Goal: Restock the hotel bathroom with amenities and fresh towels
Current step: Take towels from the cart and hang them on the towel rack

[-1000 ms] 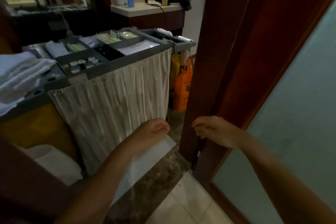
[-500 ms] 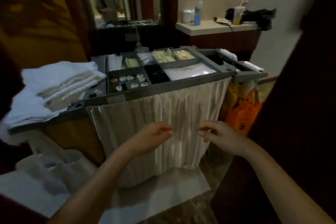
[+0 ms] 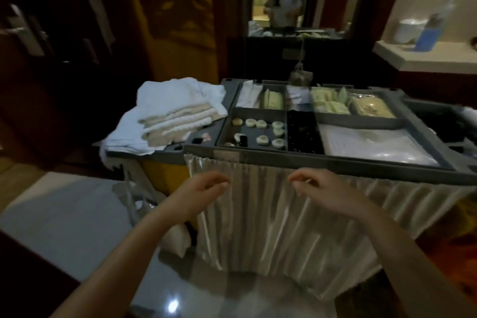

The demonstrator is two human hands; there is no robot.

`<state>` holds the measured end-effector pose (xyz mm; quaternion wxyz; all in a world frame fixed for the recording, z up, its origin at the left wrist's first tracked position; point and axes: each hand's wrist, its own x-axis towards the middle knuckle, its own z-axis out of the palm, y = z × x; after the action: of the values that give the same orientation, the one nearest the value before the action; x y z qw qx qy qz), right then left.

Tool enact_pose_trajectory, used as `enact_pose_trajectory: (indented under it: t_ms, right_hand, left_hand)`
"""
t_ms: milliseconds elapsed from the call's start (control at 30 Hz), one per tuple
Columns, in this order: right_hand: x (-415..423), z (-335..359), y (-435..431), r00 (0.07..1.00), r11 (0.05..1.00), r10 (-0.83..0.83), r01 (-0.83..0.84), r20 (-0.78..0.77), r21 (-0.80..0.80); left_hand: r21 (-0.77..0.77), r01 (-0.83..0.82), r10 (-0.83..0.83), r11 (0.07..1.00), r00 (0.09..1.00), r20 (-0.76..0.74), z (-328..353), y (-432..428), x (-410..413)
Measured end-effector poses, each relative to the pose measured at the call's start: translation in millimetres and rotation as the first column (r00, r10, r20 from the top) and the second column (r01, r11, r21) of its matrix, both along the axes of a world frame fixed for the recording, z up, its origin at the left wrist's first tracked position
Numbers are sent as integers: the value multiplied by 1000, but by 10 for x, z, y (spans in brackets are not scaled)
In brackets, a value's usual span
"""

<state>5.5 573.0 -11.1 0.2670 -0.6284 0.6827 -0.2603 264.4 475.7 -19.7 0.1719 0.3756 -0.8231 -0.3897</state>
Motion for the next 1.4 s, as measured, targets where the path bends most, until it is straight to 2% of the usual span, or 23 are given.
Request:
enact_pose_trajectory:
  t_ms: [133,267,433,700,933,1100,1267,1400]
  right_hand:
    - [1,-19,-525,996,995,94,-95,7,37]
    - [7,59,-1108,994,992,108,-110,26,64]
    - [158,245,-1930,992,993,121,-121,-25,8]
    - [526,272,-2927,957,968,249,-252,-148,0]
    - [951,209,-3839,893,910,415,-411,-177,60]
    - [1198,55,-4523,863,876,482,-474,-151,87]
    - [1346,-140,-5155,774,876,475,-459,-419,145]
    - [1467,-307,-5466,780,897,432,-426,-452,123]
  left_hand:
    - [-6,-121,121,993,992,-30,37,-506,65]
    - [2,-239,237,971,966,-106,75,-1118,121]
    - [-31,-315,310,949,944,-109,125,-1868,259]
    - [60,-453,457,889,883,-109,37,-2607,634]
    - [150,-601,614,785,787,-62,-110,-3065,969]
    - [201,-581,599,789,800,-41,-219,-3371,908]
    - [59,-668,667,742,744,45,-306,-3859,720]
    - [31,-765,765,644,644,-3,-412,-4149,700]
